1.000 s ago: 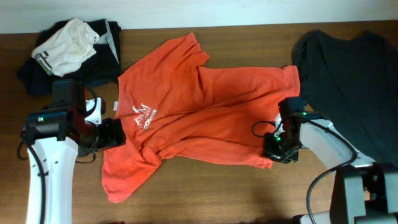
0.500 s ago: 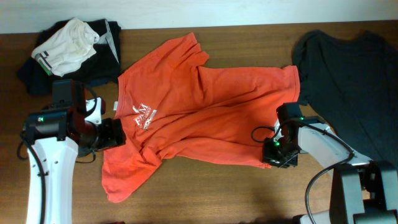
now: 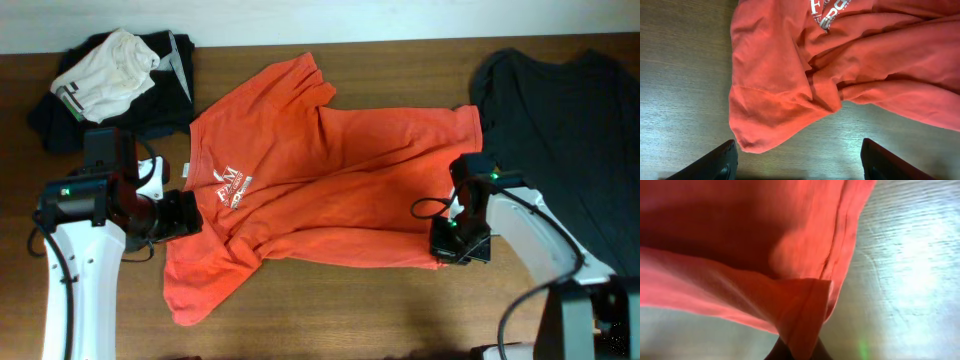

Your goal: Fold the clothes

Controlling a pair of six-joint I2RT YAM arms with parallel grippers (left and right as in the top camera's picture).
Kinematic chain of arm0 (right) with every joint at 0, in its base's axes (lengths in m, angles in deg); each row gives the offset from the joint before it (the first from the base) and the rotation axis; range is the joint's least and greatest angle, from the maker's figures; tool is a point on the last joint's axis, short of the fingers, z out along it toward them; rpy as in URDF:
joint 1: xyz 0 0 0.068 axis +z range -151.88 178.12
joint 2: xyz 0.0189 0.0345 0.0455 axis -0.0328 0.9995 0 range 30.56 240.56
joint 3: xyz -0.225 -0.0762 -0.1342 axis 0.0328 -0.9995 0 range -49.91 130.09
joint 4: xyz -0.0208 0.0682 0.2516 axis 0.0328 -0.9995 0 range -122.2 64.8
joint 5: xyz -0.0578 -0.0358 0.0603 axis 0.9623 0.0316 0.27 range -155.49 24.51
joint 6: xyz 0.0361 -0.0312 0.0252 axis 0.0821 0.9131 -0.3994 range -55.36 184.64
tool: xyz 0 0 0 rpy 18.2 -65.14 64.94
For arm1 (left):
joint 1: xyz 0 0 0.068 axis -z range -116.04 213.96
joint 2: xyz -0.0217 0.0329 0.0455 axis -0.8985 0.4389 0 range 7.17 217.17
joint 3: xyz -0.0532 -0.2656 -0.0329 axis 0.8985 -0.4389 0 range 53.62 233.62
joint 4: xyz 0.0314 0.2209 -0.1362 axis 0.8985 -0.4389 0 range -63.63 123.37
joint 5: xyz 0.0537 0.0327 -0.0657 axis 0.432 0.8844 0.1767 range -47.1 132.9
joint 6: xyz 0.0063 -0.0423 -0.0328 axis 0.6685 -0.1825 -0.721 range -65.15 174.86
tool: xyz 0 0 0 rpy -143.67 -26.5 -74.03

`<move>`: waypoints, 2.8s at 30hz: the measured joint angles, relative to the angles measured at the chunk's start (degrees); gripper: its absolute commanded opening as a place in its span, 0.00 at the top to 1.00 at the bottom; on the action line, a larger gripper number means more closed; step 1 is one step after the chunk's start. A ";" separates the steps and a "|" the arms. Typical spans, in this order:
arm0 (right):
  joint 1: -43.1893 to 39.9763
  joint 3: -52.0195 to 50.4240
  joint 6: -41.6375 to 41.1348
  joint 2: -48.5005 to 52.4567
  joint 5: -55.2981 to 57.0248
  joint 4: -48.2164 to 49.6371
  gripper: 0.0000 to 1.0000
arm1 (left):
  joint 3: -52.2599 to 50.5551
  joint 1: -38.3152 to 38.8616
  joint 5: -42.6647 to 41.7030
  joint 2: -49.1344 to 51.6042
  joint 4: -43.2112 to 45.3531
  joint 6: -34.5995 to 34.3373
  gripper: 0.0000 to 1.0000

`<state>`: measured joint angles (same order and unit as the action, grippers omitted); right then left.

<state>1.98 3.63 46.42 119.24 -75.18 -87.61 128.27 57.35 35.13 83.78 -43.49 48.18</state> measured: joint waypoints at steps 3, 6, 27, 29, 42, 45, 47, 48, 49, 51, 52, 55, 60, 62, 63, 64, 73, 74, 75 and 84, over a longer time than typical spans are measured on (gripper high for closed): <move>0.00 0.96 0.00 -4.72 0.28 -5.29 0.95 | 0.00 0.00 0.02 0.00 -0.02 0.00 0.22; 0.00 1.01 -0.02 -7.34 1.73 -7.26 0.95 | 0.00 0.00 0.02 0.00 -0.04 0.00 0.22; -23.43 7.02 -0.63 -8.50 3.10 -9.88 0.96 | -17.35 4.26 -6.67 6.54 12.17 -4.09 0.22; -23.43 6.99 0.02 -8.50 2.71 -10.08 0.96 | -17.31 4.26 -6.78 9.46 11.93 -4.35 0.22; -23.43 7.02 0.46 -8.50 2.10 -10.23 0.96 | -19.12 4.31 10.40 21.59 15.28 -13.33 0.27; -23.43 7.02 0.48 -8.50 2.08 -10.05 0.96 | -23.52 4.31 10.14 21.59 17.92 -14.34 0.44; -23.43 7.02 0.46 -8.50 2.10 -10.01 0.96 | -24.06 4.31 8.83 21.46 18.64 -14.43 0.65; -23.43 7.02 0.48 -8.50 2.08 -10.03 0.96 | -24.15 4.31 8.41 21.46 18.84 -14.71 0.80; -23.43 7.02 0.46 -8.52 2.08 -10.03 0.96 | -24.30 4.31 8.07 21.46 19.08 -14.56 0.99; -23.43 7.02 0.46 -8.52 2.05 -10.03 0.96 | -24.55 4.31 7.82 21.46 19.10 -14.73 0.99; -23.43 7.02 0.48 -8.50 1.88 -10.03 0.96 | -24.68 4.31 7.85 21.46 19.08 -14.69 0.99; -23.43 7.02 0.52 -8.50 1.62 -10.03 0.96 | -24.68 4.31 7.85 21.46 19.08 -14.58 1.00; -23.43 7.02 0.46 -8.52 1.42 -10.25 0.96 | -20.00 4.31 8.02 21.00 11.67 -14.56 1.00; -23.43 7.04 0.46 -8.81 1.33 -10.40 0.96 | -16.06 4.31 8.04 17.14 9.22 -14.51 1.00; -23.43 7.04 0.46 -9.33 1.18 -10.43 0.96 | -14.47 4.31 8.02 13.77 9.01 -14.32 1.00; -23.43 7.04 0.42 -10.08 1.03 -10.43 0.96 | -13.55 4.31 8.00 11.28 8.94 -14.12 1.00; -23.43 7.06 0.85 -19.34 -1.86 -12.79 0.96 | -11.54 4.31 8.04 -8.20 10.36 -13.90 1.00; -23.43 7.06 0.92 -19.54 -1.86 -13.11 0.96 | -11.54 4.31 8.02 -8.94 10.32 -13.92 1.00; -23.43 7.06 1.14 -20.00 -1.88 -13.22 0.96 | -11.54 4.31 8.04 -9.68 10.34 -13.92 1.00; -21.94 7.06 1.53 -20.65 -5.31 -2.75 0.96 | -11.52 4.31 8.07 -7.48 27.91 -13.90 1.00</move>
<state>-19.96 10.69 47.95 98.59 -80.50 -90.37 116.75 61.66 43.20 76.31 -15.58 34.28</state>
